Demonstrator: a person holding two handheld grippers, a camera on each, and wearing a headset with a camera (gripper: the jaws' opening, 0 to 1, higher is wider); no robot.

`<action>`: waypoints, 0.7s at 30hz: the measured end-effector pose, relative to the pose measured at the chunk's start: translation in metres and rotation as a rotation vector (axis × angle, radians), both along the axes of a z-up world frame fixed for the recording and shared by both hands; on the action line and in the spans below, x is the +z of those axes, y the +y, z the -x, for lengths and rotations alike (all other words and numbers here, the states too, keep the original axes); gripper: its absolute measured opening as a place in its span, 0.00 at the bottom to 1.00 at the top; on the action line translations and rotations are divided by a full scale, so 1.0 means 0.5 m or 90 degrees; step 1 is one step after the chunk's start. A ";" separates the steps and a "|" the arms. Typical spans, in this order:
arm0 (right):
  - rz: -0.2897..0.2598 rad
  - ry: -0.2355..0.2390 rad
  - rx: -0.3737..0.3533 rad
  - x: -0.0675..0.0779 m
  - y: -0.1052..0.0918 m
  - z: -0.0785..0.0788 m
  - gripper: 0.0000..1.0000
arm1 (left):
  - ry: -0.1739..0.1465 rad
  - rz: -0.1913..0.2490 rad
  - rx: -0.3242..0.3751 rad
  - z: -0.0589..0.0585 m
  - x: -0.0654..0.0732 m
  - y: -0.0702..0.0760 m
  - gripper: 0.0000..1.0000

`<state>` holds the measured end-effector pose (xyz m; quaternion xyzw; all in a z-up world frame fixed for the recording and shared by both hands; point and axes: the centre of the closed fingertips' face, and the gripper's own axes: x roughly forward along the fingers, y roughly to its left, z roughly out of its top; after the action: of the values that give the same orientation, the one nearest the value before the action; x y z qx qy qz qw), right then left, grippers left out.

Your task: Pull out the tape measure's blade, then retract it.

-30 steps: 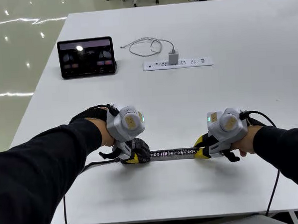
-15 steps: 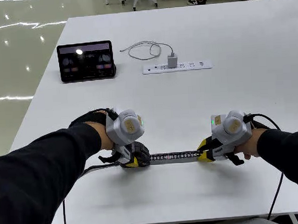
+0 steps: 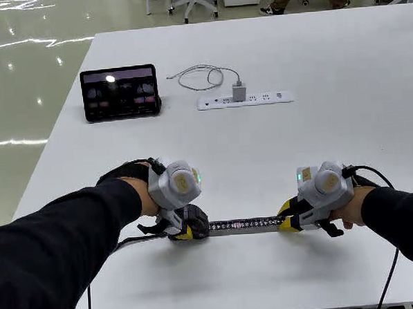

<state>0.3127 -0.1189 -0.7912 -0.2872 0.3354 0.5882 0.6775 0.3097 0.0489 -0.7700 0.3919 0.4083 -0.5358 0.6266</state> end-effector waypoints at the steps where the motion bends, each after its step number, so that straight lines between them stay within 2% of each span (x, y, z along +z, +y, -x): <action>1: 0.000 0.000 0.000 0.000 0.000 0.000 0.09 | 0.000 0.000 0.001 0.000 0.000 0.000 0.33; 21: 0.000 0.003 -0.006 -0.001 -0.019 0.000 0.09 | 0.006 -0.003 -0.002 0.000 -0.001 -0.002 0.33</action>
<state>0.3129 -0.1284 -0.7918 -0.2842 0.3389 0.5854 0.6795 0.3098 0.0478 -0.7704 0.3916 0.4117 -0.5377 0.6230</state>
